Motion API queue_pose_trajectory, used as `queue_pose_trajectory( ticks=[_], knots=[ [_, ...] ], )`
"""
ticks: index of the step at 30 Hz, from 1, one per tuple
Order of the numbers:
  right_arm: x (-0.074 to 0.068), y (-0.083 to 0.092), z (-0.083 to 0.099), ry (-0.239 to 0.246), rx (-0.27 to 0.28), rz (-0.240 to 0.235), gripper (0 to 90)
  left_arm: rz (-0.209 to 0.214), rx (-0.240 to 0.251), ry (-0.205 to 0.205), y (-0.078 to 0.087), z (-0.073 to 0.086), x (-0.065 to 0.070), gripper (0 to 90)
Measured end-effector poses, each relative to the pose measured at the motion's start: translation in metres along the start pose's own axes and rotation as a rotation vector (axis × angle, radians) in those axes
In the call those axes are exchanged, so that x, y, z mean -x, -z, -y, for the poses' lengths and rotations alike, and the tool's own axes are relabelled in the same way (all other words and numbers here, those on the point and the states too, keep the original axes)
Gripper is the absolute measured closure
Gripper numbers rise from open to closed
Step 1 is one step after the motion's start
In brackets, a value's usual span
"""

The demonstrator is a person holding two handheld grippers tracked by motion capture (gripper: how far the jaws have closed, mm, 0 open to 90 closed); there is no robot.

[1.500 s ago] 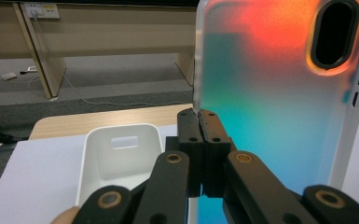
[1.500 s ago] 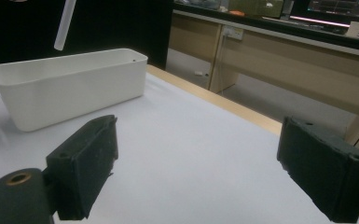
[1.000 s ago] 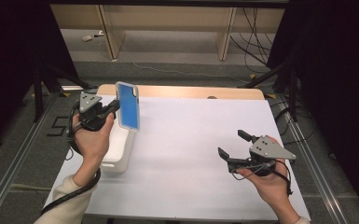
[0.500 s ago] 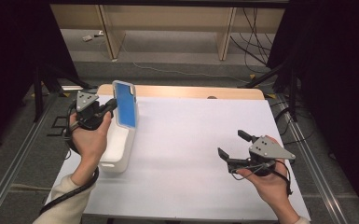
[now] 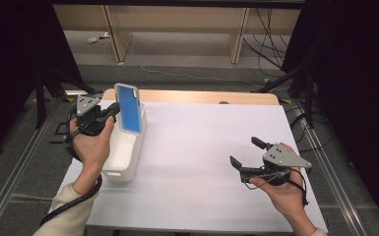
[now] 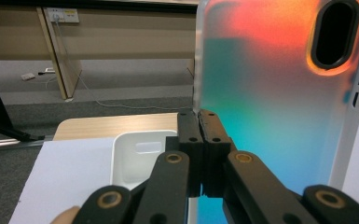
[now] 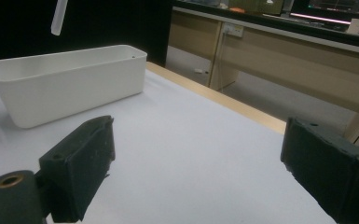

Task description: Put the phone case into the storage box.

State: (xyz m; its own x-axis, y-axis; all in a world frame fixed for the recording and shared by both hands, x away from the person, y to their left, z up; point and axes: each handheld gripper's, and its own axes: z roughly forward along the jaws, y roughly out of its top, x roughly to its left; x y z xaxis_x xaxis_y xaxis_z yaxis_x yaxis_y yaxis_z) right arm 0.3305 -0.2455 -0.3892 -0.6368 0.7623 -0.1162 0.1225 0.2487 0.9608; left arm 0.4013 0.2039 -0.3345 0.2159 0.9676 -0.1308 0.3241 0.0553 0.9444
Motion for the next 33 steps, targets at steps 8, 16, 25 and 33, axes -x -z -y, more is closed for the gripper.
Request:
queue_pose_trajectory(
  ticks=[8, 16, 25, 33],
  knots=[
    [0.000, 0.000, 0.000, -0.001, -0.001, 0.002, 10.7, -0.017, 0.013, 0.005, 0.001, -0.001, -0.004, 88.7],
    [0.000, 0.000, 0.000, 0.002, -0.003, -0.001, 10.7, -0.022, 0.014, 0.001, 0.000, -0.001, -0.006, 88.7],
    [0.001, 0.000, 0.001, 0.000, -0.010, -0.005, 10.5, -0.034, 0.020, 0.014, 0.001, -0.003, -0.012, 88.7],
    [0.001, -0.001, 0.002, -0.001, -0.013, -0.003, 10.5, -0.048, 0.022, 0.007, 0.000, -0.002, -0.015, 88.7]
  ],
)
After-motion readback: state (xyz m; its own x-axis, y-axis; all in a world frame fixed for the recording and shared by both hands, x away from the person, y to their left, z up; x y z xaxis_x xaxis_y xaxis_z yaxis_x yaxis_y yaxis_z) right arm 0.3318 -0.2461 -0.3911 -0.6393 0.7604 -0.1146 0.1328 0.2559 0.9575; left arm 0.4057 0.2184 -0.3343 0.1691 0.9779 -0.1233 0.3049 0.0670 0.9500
